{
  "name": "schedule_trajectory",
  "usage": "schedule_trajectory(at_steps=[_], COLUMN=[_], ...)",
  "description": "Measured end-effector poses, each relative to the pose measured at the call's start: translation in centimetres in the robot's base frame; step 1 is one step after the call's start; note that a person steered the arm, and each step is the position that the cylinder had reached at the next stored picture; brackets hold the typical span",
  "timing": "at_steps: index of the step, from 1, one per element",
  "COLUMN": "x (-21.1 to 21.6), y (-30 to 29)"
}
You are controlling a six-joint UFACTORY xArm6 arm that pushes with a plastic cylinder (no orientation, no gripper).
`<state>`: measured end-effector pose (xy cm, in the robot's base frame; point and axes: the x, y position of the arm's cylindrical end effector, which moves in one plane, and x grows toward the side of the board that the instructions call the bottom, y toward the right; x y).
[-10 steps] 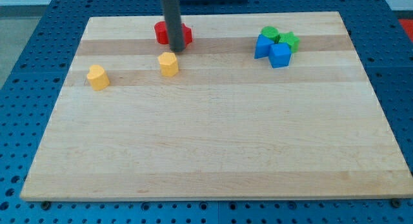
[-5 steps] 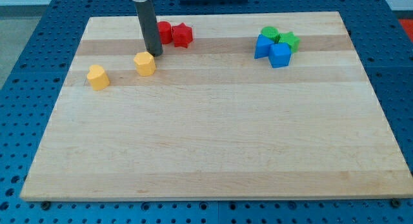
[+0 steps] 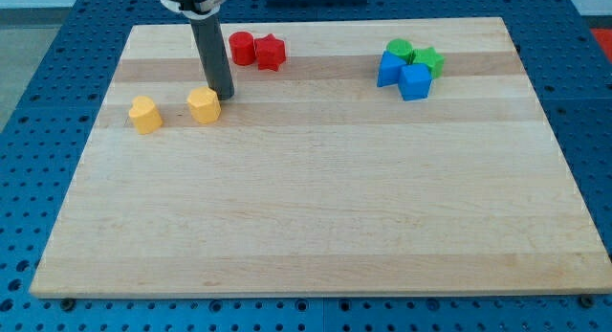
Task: Push the yellow hexagon closer to yellow heart
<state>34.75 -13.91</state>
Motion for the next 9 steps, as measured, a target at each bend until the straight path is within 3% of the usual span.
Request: schedule_trajectory(at_steps=[2, 4, 5, 9], x=[0.6, 0.0, 2.4, 3.1], y=[-1.3, 5.1, 5.1, -2.6])
